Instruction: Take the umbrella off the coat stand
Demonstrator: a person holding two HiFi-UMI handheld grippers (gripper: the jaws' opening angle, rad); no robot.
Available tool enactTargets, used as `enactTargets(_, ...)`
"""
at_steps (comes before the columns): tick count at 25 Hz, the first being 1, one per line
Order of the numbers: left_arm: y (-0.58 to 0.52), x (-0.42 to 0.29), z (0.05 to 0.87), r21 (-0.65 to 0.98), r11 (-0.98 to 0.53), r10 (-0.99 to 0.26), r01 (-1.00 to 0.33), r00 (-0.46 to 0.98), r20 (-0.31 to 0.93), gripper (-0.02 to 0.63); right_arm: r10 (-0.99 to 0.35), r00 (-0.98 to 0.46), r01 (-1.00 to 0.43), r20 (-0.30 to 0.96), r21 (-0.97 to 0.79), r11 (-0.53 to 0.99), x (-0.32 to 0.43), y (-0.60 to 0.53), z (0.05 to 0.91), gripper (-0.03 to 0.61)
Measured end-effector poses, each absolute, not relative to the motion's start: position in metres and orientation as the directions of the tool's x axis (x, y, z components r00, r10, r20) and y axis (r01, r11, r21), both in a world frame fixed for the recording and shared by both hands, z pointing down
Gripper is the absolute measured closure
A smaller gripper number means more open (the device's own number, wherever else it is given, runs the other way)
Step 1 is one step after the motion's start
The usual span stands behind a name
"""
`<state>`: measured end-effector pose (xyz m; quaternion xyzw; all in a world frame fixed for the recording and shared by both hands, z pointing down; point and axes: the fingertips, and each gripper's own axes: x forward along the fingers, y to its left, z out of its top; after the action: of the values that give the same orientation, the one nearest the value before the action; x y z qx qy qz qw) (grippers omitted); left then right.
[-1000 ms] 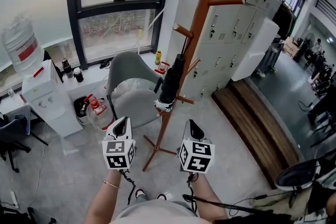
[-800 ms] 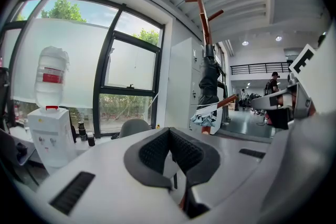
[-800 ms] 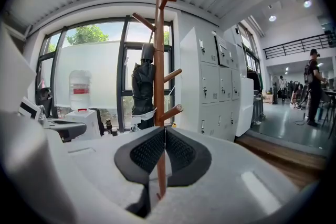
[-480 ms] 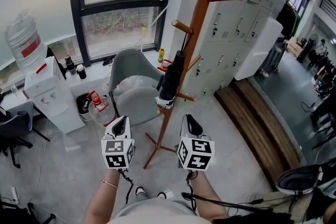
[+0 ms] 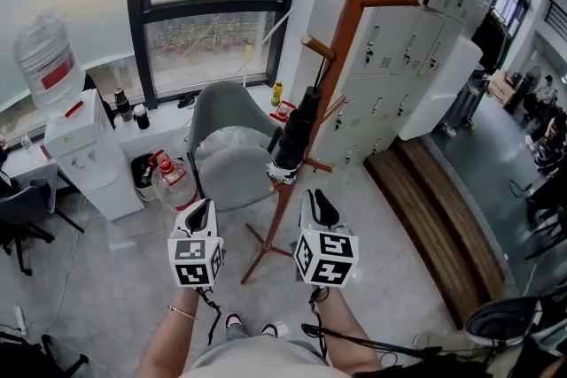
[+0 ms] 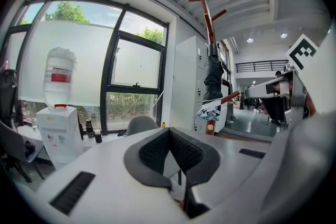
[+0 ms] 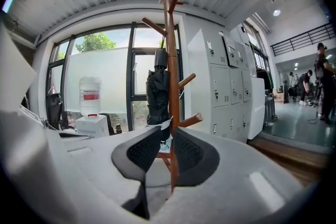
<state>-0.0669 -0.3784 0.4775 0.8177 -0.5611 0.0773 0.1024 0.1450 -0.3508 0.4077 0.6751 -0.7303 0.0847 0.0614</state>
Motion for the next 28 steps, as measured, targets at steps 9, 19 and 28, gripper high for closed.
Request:
enactTargets(9, -0.372, -0.091, 0.481, 0.083, -0.307, -0.914, -0.948, 0.318, 0.25, 0.609, -0.979, -0.081, -0.996, 0.185, -0.054, 0.073, 0.135, -0.361, 0.401, 0.488)
enactTargets(19, -0.369, -0.117, 0.49, 0.081, -0.269, -0.921, -0.96, 0.28, 0.27, 0.609, -0.98, -0.059, -0.997, 0.189, -0.051, 0.05, 0.129, -0.374, 0.401, 0.425)
enactTargets(28, -0.375, -0.144, 0.491, 0.067, -0.245, -0.928, -0.967, 0.254, 0.271, 0.609, -0.978, -0.039, -0.999, 0.203, -0.04, 0.032, 0.123, -0.387, 0.403, 0.369)
